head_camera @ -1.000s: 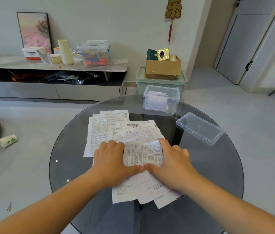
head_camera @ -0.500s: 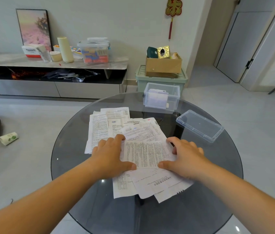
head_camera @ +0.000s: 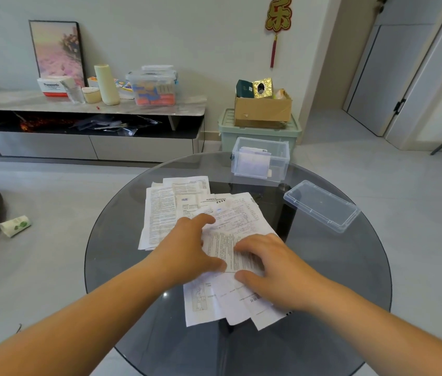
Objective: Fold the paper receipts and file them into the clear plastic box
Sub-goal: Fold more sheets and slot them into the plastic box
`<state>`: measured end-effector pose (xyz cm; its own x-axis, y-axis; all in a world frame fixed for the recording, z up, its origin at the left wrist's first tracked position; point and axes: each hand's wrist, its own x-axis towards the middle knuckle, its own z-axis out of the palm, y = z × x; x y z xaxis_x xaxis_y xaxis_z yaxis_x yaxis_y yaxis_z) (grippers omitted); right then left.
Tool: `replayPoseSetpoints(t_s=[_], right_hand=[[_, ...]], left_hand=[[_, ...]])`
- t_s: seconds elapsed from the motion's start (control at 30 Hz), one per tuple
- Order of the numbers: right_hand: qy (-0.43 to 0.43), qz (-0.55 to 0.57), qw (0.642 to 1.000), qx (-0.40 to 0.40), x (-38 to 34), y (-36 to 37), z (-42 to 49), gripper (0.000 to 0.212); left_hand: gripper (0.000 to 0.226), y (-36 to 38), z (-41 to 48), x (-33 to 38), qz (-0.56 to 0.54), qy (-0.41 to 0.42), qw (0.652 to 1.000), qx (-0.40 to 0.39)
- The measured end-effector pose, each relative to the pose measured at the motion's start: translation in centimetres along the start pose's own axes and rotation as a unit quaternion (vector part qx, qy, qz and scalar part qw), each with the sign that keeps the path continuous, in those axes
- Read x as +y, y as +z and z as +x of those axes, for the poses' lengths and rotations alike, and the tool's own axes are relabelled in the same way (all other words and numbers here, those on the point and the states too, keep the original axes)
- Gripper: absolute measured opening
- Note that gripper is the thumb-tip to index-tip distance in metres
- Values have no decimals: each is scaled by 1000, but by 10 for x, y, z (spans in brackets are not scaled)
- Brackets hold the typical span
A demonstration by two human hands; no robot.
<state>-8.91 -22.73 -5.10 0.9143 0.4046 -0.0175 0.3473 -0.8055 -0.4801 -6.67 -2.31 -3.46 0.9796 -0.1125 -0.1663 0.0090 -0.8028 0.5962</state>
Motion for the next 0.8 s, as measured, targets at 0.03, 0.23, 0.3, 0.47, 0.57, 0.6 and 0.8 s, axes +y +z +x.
replayPoseSetpoints(t_s=[0.03, 0.23, 0.3, 0.47, 0.57, 0.6, 0.8], right_hand=[[0, 4, 1000, -2, 2, 0, 0, 47], [-23, -28, 999, 8, 1, 4, -2, 50], [-26, -34, 999, 7, 1, 4, -3, 52], [-33, -29, 999, 20, 1, 4, -4, 58], [-24, -38, 999, 31, 0, 4, -5, 65], [-22, -39, 999, 31, -1, 3, -6, 69], [-30, -72, 996, 47, -7, 0, -13, 59]], left_hand=[[82, -1, 0, 1, -36, -7, 999, 8], [52, -8, 0, 6, -236, -91, 967, 6], [44, -11, 0, 10, -267, -96, 959, -11], [63, -10, -8, 12, -220, -49, 973, -49], [67, -10, -10, 12, -228, -44, 970, -70], [62, -10, -10, 11, -243, -50, 965, -82], [34, -17, -16, 12, -276, -43, 946, -161]])
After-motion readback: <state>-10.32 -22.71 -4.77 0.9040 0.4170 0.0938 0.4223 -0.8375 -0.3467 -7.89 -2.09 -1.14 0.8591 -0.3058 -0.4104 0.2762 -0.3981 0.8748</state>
